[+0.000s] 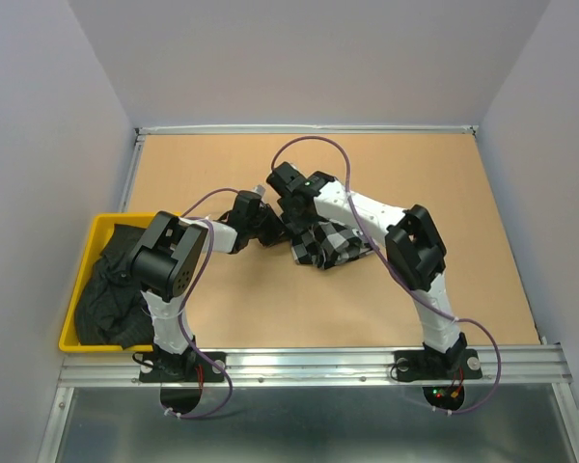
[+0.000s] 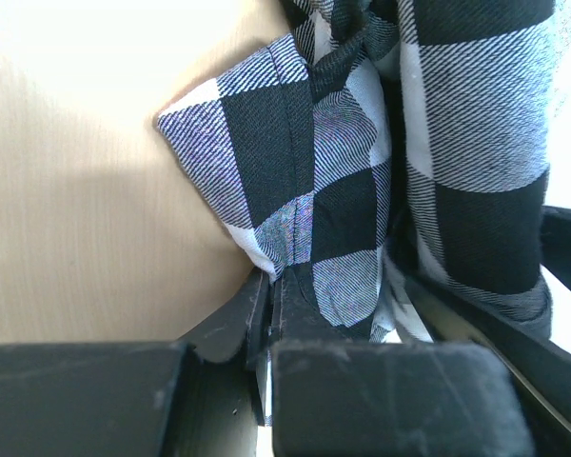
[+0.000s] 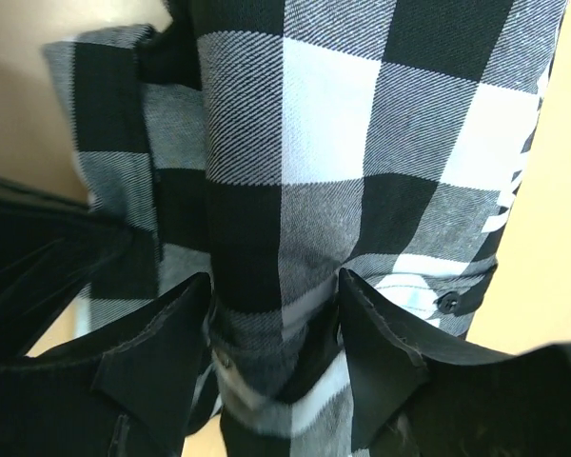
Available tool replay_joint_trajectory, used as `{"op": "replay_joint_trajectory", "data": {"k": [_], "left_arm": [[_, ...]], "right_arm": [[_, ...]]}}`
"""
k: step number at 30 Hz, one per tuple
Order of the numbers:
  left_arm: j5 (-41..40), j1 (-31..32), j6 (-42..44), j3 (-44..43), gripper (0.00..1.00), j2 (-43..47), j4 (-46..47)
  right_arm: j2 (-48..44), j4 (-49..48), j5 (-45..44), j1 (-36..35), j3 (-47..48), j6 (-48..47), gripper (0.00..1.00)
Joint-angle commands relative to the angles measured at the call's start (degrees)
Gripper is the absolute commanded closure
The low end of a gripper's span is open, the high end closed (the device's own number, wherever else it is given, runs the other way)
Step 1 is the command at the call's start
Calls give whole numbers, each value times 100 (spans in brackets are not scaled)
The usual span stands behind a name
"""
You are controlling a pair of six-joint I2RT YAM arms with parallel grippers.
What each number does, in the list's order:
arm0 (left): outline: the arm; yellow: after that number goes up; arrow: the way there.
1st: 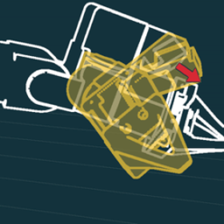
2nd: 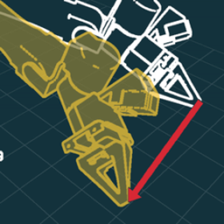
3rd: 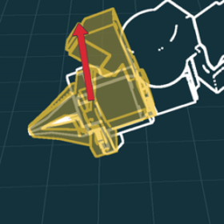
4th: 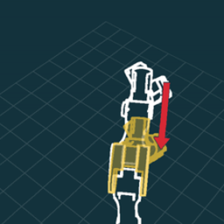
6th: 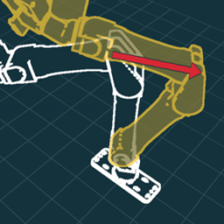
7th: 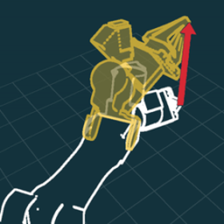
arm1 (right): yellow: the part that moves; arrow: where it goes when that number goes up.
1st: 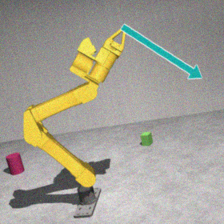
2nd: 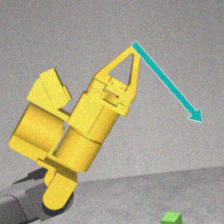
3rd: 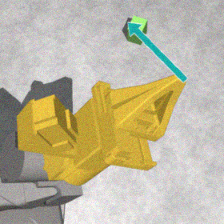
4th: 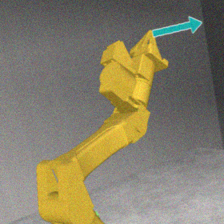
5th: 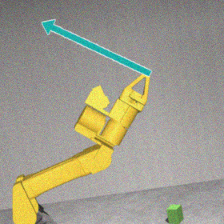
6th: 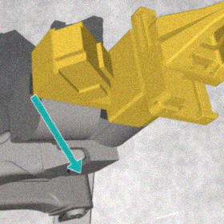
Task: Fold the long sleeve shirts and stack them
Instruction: Fold the shirt
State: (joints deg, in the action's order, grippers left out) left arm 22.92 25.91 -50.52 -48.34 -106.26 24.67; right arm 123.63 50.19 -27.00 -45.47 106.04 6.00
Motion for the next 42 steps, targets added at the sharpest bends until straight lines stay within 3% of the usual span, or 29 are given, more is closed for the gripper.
{"op": "replay_joint_trajectory", "data": {"k": [1, 3, 11, 20, 26, 33, 39, 42], "left_arm": [[-7, 63, 43, 193, 100, 53, -287], [-7, 63, 51, 211, 100, 53, -287], [-7, 63, 34, 219, 100, 44, -287], [-7, 63, -1, 246, 100, 44, -252], [-24, 63, -19, 263, 100, 26, -208], [-50, 63, -2, 272, 99, 122, -234], [-288, 28, 174, 219, 77, 631, -558], [-428, 2, 236, 176, 72, 895, -796]], "right_arm": [[-480, -27, 397, -41, 277, 305, 39], [-542, -36, 503, -32, 190, 419, 40], [-639, -141, 828, -41, -66, 674, 69], [-630, -633, 1373, -32, -679, 990, 71], [-700, -1328, 1900, -41, -1269, 1175, 71], [-1069, -1548, 2006, -14, -1200, 1184, 67], [-1973, -1548, 2023, 275, -1366, 1017, 46], [-2483, -1557, 2199, 548, -1717, 1114, 41]]}}
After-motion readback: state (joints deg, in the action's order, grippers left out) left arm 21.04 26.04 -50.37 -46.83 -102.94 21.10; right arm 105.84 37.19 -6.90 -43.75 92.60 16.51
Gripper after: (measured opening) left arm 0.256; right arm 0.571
